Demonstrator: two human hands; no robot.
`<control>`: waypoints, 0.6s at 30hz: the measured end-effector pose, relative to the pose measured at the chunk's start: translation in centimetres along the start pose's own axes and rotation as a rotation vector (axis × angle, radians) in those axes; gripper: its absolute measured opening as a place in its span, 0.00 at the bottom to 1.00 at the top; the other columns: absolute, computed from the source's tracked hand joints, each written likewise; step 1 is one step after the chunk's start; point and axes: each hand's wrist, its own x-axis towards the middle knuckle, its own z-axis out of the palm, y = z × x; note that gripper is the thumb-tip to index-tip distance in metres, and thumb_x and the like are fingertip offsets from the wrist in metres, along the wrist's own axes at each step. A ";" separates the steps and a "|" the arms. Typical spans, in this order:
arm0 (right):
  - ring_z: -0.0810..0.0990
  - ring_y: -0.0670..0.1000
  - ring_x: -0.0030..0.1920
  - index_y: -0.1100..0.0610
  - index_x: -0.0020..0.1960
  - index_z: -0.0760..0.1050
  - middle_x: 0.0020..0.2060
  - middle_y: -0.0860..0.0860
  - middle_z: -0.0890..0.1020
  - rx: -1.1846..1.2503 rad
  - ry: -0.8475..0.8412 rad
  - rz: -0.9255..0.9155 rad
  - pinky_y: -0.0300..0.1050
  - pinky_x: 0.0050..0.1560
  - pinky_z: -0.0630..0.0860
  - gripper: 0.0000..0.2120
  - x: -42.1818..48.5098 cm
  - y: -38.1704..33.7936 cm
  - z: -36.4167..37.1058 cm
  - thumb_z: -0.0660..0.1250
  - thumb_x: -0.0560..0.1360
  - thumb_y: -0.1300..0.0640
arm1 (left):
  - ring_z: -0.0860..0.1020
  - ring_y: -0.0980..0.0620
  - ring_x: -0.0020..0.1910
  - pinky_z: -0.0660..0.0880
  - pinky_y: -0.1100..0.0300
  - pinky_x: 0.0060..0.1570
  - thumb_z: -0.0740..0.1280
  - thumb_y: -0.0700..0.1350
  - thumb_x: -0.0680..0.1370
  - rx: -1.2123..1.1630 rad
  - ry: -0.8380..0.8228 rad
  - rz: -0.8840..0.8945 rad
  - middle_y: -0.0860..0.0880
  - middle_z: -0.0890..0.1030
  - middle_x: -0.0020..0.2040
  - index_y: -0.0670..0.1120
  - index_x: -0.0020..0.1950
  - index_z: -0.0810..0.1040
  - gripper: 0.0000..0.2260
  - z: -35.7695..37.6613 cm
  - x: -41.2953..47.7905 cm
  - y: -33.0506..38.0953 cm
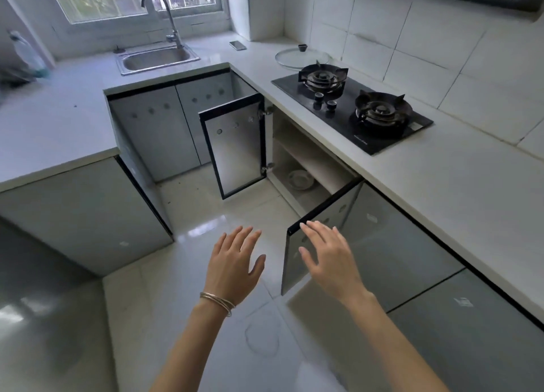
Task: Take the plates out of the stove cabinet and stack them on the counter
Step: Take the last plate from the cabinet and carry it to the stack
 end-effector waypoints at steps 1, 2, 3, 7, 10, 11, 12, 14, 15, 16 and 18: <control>0.70 0.51 0.66 0.55 0.68 0.69 0.64 0.52 0.75 -0.001 0.000 -0.004 0.51 0.69 0.59 0.24 0.6 -0.5 0.4 0.53 0.75 0.47 | 0.74 0.45 0.63 0.68 0.46 0.63 0.54 0.56 0.75 -0.009 0.002 -0.003 0.46 0.78 0.61 0.46 0.64 0.74 0.23 0.0 0.2 -0.9; 0.71 0.51 0.66 0.56 0.67 0.69 0.64 0.52 0.75 -0.001 0.000 -0.005 0.52 0.69 0.59 0.23 1.2 -0.9 0.9 0.55 0.75 0.48 | 0.74 0.45 0.63 0.68 0.46 0.63 0.54 0.56 0.75 -0.018 0.003 -0.008 0.46 0.78 0.61 0.46 0.64 0.74 0.23 0.1 0.5 -1.7; 0.72 0.51 0.65 0.56 0.67 0.70 0.63 0.52 0.76 -0.001 0.001 -0.003 0.52 0.68 0.59 0.23 1.8 -1.2 1.3 0.56 0.75 0.49 | 0.74 0.44 0.62 0.68 0.45 0.63 0.54 0.56 0.75 -0.025 0.005 -0.011 0.46 0.78 0.61 0.46 0.63 0.74 0.23 0.3 0.8 -2.4; 0.74 0.53 0.63 0.58 0.65 0.72 0.61 0.54 0.78 -0.011 -0.006 -0.001 0.53 0.67 0.61 0.23 4.5 -1.7 3.2 0.55 0.74 0.48 | 0.74 0.45 0.63 0.69 0.46 0.63 0.55 0.56 0.75 -0.034 -0.020 -0.014 0.47 0.78 0.61 0.46 0.64 0.74 0.23 1.6 2.7 -5.3; 0.71 0.53 0.66 0.57 0.67 0.70 0.63 0.54 0.75 0.020 -0.034 0.025 0.54 0.69 0.61 0.22 7.4 -1.3 4.9 0.57 0.75 0.50 | 0.74 0.45 0.63 0.70 0.46 0.63 0.54 0.56 0.75 -0.043 -0.058 -0.002 0.47 0.78 0.62 0.46 0.64 0.74 0.23 2.3 5.4 -7.4; 0.70 0.53 0.66 0.57 0.67 0.69 0.64 0.54 0.75 0.026 -0.043 0.030 0.54 0.69 0.60 0.22 8.6 -1.1 5.4 0.58 0.75 0.51 | 0.74 0.45 0.63 0.70 0.46 0.62 0.54 0.56 0.75 -0.044 -0.064 0.004 0.46 0.78 0.62 0.46 0.64 0.74 0.23 2.5 6.6 -8.1; 0.70 0.52 0.67 0.57 0.68 0.69 0.64 0.53 0.74 0.027 -0.054 0.033 0.53 0.69 0.59 0.23 10.0 -0.9 5.9 0.58 0.75 0.51 | 0.74 0.45 0.63 0.70 0.46 0.62 0.54 0.56 0.75 -0.043 -0.070 0.010 0.46 0.78 0.62 0.46 0.64 0.74 0.23 2.6 7.8 -8.9; 0.69 0.52 0.67 0.57 0.69 0.68 0.65 0.53 0.74 0.028 -0.076 0.049 0.51 0.70 0.57 0.23 13.1 -0.5 6.7 0.56 0.76 0.50 | 0.73 0.45 0.64 0.69 0.46 0.63 0.54 0.56 0.75 -0.038 -0.078 0.026 0.47 0.77 0.62 0.46 0.64 0.73 0.23 2.7 10.7 -10.7; 0.68 0.52 0.68 0.57 0.69 0.67 0.66 0.53 0.73 0.032 -0.082 0.062 0.51 0.70 0.57 0.24 14.7 -0.2 7.0 0.55 0.76 0.50 | 0.73 0.45 0.64 0.69 0.46 0.63 0.54 0.56 0.75 -0.033 -0.083 0.035 0.47 0.77 0.62 0.46 0.65 0.73 0.23 2.6 12.4 -11.6; 0.68 0.51 0.68 0.56 0.69 0.67 0.66 0.52 0.73 0.036 -0.083 0.076 0.51 0.70 0.56 0.24 16.4 0.0 7.3 0.55 0.76 0.49 | 0.73 0.45 0.64 0.68 0.47 0.63 0.54 0.56 0.75 -0.025 -0.090 0.043 0.47 0.77 0.62 0.46 0.65 0.73 0.23 2.6 14.1 -12.5; 0.66 0.50 0.69 0.55 0.70 0.66 0.67 0.51 0.72 0.048 -0.075 0.107 0.50 0.71 0.56 0.24 19.5 0.7 8.0 0.54 0.76 0.49 | 0.73 0.45 0.63 0.67 0.47 0.63 0.53 0.56 0.75 -0.008 -0.092 0.057 0.47 0.78 0.62 0.47 0.64 0.74 0.23 2.3 17.6 -14.1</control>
